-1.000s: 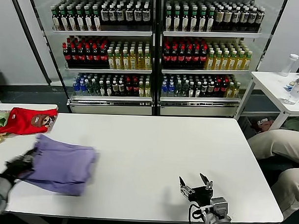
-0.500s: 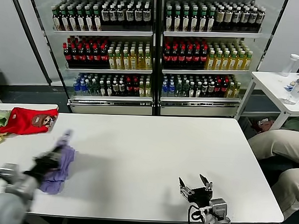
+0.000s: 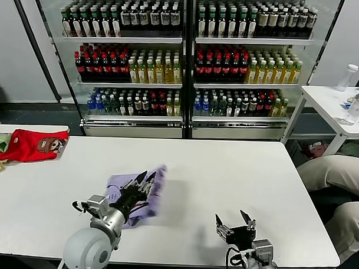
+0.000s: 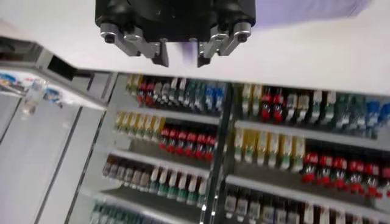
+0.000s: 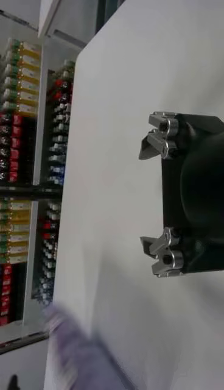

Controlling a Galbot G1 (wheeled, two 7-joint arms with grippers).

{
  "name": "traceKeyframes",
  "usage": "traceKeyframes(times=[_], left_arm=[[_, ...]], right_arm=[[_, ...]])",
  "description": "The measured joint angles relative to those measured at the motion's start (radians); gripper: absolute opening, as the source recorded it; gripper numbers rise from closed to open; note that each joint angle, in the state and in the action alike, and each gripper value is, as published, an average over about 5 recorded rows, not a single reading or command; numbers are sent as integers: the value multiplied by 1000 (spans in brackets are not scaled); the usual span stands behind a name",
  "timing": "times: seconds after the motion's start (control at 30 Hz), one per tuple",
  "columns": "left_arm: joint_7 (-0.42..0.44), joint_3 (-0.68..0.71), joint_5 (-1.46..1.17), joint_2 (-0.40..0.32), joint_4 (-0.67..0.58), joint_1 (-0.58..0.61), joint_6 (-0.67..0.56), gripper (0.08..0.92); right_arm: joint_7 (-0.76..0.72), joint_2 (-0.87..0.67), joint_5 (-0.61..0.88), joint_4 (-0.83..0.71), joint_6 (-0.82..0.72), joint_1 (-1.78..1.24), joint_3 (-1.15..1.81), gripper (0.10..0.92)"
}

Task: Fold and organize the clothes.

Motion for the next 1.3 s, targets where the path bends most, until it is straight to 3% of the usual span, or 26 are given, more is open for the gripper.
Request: traceKeyframes(times=[0.3, 0.43, 0.97, 1.3], left_arm=[[41, -128, 123, 90, 61, 0, -124, 745], [80, -202, 191, 124, 116, 23, -202, 812], [158, -303, 320, 134, 218, 68, -371, 823], [167, -319, 333, 133, 239, 72, -394, 823]], right_arm=[[-9, 33, 39, -62, -12, 120, -52, 823], [2, 74, 84, -124, -30, 226, -111, 823], [87, 251, 238, -400, -76, 522, -339, 806], [158, 274, 318, -445, -84, 564, -383, 552]])
